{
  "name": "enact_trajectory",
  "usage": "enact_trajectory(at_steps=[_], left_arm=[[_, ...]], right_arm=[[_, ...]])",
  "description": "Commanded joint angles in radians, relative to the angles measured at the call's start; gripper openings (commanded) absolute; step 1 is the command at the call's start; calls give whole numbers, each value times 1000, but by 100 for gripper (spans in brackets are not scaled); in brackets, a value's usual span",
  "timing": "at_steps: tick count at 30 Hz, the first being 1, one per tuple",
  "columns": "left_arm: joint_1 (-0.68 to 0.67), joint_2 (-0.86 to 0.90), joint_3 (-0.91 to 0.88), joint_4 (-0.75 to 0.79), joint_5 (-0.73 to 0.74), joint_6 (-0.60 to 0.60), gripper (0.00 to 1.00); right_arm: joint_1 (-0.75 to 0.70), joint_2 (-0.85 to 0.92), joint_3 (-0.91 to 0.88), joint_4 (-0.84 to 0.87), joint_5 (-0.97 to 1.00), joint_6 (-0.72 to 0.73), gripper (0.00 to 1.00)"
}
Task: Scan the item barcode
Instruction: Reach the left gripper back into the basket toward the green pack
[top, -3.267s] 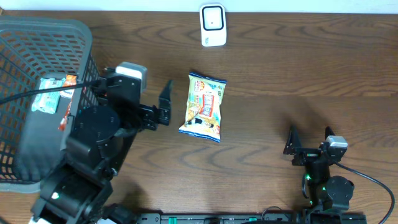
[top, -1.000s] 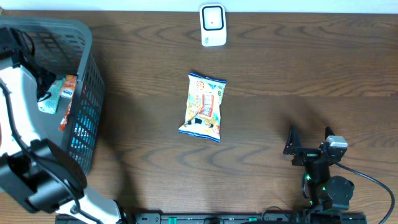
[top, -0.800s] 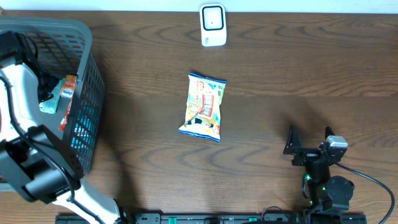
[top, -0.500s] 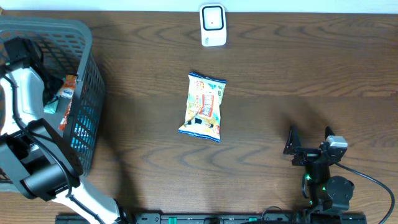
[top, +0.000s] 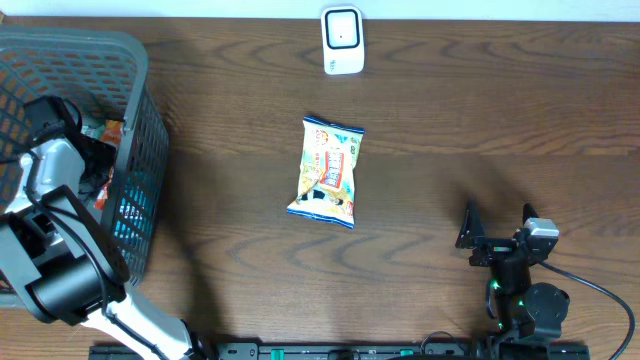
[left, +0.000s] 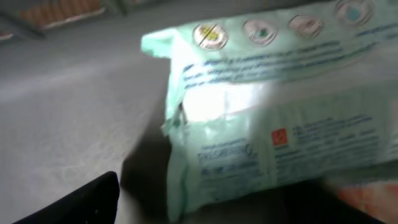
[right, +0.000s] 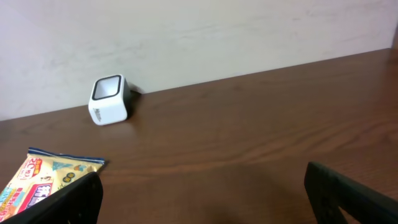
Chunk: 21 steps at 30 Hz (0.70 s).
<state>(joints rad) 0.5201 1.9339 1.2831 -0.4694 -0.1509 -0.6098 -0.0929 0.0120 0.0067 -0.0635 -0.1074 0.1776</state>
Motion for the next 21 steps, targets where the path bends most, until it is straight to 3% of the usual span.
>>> enact_trajectory(at_steps=[1,21], left_arm=[[2,6,-21,27,9,-12,86],[3,-95,-23,24,8,-16,86]], right_arm=[[6,-5,-1,-4,4,-7,99],[6,-5,-1,-4,4,-7,99]])
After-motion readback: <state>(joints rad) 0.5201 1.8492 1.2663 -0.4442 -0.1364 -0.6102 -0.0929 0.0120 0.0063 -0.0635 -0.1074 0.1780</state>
